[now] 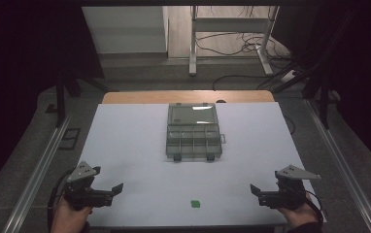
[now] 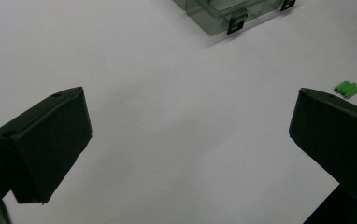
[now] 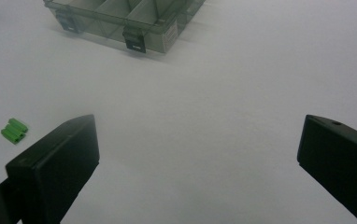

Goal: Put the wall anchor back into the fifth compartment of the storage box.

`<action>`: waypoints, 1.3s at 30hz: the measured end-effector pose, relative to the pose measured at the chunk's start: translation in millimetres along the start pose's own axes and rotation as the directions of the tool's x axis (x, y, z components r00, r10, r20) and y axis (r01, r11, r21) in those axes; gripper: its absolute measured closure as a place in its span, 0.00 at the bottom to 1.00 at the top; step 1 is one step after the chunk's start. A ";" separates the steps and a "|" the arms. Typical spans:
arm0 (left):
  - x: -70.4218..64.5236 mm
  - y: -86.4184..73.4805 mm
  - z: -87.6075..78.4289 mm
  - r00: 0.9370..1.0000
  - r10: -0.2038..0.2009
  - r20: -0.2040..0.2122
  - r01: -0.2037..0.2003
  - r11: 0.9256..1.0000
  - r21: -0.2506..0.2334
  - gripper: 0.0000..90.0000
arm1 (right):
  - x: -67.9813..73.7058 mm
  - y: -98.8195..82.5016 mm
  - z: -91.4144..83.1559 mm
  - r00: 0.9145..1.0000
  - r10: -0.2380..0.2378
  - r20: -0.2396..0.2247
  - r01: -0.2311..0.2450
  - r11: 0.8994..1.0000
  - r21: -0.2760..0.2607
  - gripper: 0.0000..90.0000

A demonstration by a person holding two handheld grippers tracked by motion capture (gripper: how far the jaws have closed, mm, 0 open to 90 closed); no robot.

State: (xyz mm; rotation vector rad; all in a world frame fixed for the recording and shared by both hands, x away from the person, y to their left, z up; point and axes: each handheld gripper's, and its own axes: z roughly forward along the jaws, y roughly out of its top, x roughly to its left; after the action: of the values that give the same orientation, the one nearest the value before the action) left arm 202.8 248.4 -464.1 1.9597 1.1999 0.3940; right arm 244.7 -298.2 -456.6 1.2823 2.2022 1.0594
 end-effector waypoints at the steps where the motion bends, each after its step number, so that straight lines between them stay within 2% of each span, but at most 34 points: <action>1: 0.5 -0.1 -0.2 1.000 0.001 0.002 -0.001 1.000 0.000 0.00 | -0.9 0.0 0.3 1.000 0.009 -0.005 -0.009 1.000 -0.001 0.00; 10: -0.4 0.1 0.8 1.000 0.013 0.008 -0.013 1.000 0.013 0.01 | 0.9 1.0 1.5 1.000 -0.007 -0.001 0.007 1.000 0.007 0.00; 18: 2.2 -0.1 0.9 0.999 -0.004 0.031 0.004 1.000 0.002 0.01 | 0.9 1.1 3.2 1.000 -0.009 -0.013 0.009 1.000 0.023 0.00; 24: 3.2 0.1 2.2 0.999 -0.002 0.042 0.003 1.000 -0.009 0.01 | 1.9 1.2 1.5 1.000 -0.020 -0.009 0.020 1.000 0.011 0.00; 30: -1.7 5.5 7.2 0.998 0.020 0.057 -0.020 1.000 -0.001 0.00 | -0.4 1.0 -2.5 1.000 -0.014 -0.004 0.014 1.000 0.001 0.00; 36: -6.3 13.1 13.0 0.995 0.005 0.104 -0.006 1.000 0.009 0.00 | -2.0 0.8 -3.9 1.000 -0.006 -0.008 0.006 1.000 -0.005 0.00; 39: -9.1 17.2 17.0 0.993 0.016 0.115 -0.018 1.000 0.016 0.00 | -2.0 0.8 -3.8 1.000 -0.005 -0.007 0.005 1.000 -0.005 0.00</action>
State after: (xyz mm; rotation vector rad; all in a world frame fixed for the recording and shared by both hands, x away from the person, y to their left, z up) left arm 219.1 228.6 -460.8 1.9806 1.1181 0.2763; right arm 243.8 -301.3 -453.6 1.2724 2.2056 1.0676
